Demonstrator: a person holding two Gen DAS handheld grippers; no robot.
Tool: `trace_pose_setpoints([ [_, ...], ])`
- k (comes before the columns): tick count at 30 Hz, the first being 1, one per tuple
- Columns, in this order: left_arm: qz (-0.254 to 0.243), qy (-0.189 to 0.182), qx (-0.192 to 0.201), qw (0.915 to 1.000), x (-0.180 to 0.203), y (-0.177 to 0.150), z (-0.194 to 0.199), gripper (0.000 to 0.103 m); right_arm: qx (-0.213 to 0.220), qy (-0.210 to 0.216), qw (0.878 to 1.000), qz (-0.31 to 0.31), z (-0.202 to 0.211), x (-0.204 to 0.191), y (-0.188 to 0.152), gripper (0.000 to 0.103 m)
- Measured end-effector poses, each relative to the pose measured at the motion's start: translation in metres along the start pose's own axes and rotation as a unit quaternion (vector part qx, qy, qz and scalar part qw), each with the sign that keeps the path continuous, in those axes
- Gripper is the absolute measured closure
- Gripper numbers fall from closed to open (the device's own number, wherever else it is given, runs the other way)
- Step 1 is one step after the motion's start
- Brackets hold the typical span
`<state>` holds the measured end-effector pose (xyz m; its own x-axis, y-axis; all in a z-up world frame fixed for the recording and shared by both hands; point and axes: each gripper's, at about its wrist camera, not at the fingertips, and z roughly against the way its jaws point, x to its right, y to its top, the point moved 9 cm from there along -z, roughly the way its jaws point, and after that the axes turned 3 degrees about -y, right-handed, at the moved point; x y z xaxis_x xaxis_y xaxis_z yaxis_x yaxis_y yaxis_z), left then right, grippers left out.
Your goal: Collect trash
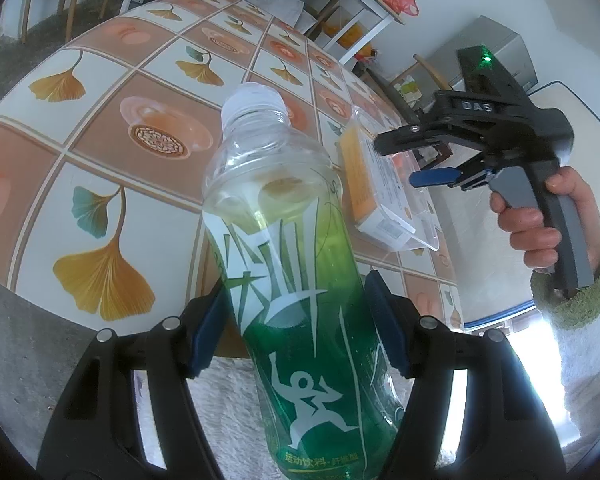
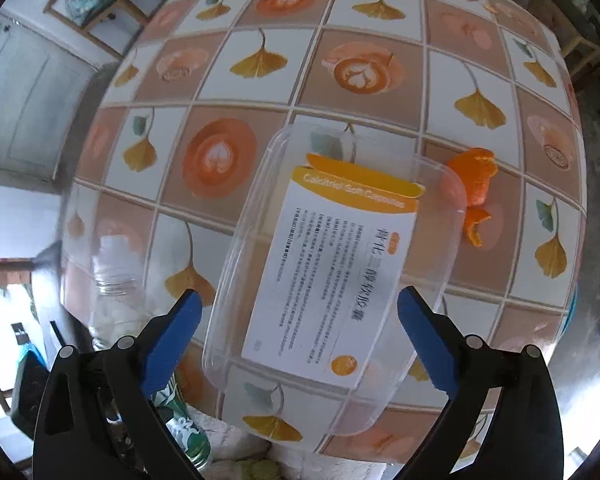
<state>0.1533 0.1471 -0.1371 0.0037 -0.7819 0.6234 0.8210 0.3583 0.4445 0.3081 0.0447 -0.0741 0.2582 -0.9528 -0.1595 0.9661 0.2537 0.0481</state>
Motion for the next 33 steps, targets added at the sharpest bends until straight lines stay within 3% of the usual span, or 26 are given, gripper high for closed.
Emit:
trace_pose_setpoints([
  [5, 0.0, 0.001, 0.0, 1.0, 0.0, 0.0, 0.0, 0.04, 0.0, -0.007, 1.0, 0.003, 0.006, 0.019, -0.011, 0.018],
  [8, 0.0, 0.0, 0.001, 1.0, 0.0, 0.0, 0.0, 0.04, -0.011, -0.018, 1.0, 0.008, -0.009, 0.009, -0.01, 0.024],
  [21, -0.001, 0.001, 0.0, 1.0, -0.001, 0.001, 0.0, 0.04, 0.021, -0.075, 0.995, 0.068, -0.021, -0.005, -0.008, 0.026],
  [28, -0.001, 0.002, 0.001, 1.0, -0.001, 0.0, 0.0, 0.04, 0.028, -0.053, 0.996, 0.073, -0.01, -0.012, -0.014, 0.027],
  [33, -0.001, 0.002, 0.001, 1.0, -0.001, 0.0, 0.0, 0.04, 0.048, -0.028, 0.995, 0.089, 0.021, -0.015, -0.02, 0.027],
])
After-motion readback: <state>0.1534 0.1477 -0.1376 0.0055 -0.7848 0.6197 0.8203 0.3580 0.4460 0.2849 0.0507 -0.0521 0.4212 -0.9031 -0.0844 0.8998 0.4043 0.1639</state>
